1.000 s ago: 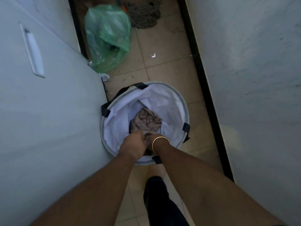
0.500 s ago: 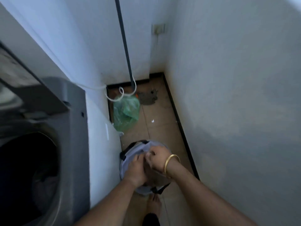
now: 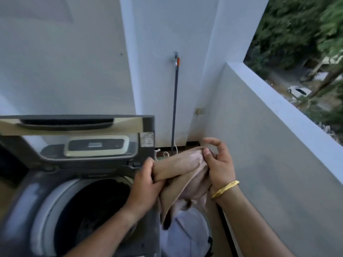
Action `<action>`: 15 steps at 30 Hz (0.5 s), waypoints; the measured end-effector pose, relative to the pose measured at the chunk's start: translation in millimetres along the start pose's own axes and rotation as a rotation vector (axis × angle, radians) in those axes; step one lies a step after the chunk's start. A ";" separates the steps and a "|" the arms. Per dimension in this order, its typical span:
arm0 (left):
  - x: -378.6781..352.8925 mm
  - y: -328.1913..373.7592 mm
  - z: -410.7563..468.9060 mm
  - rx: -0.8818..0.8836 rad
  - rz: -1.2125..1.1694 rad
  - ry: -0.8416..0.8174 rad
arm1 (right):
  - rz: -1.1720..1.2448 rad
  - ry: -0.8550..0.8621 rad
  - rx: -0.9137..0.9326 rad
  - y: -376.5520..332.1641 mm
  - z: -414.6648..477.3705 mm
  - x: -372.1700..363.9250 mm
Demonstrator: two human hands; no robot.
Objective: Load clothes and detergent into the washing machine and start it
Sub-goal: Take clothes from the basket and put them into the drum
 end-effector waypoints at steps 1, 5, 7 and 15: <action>29.7 10.9 -4.0 -0.037 -0.004 0.040 | 0.018 0.014 0.012 -5.0 -1.4 -17.4; 112.9 45.5 -16.8 -0.135 -0.110 0.065 | 0.086 -0.066 -0.012 -10.0 -16.3 -94.2; 145.7 53.5 -24.6 -0.150 -0.182 0.122 | 0.185 -0.213 -0.079 -6.1 -33.0 -143.2; 215.2 44.5 -56.4 -0.036 -0.693 0.033 | 0.252 -0.500 -0.123 19.5 -82.2 -273.1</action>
Point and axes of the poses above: each hand's wrist, its own z-axis towards the middle knuckle, its own x-axis out of the back of the hand, y = z × x, the point moved 5 cm from there along z, towards the middle knuckle, and after that the axes turned 10 degrees about -y, right-handed, at the moved point
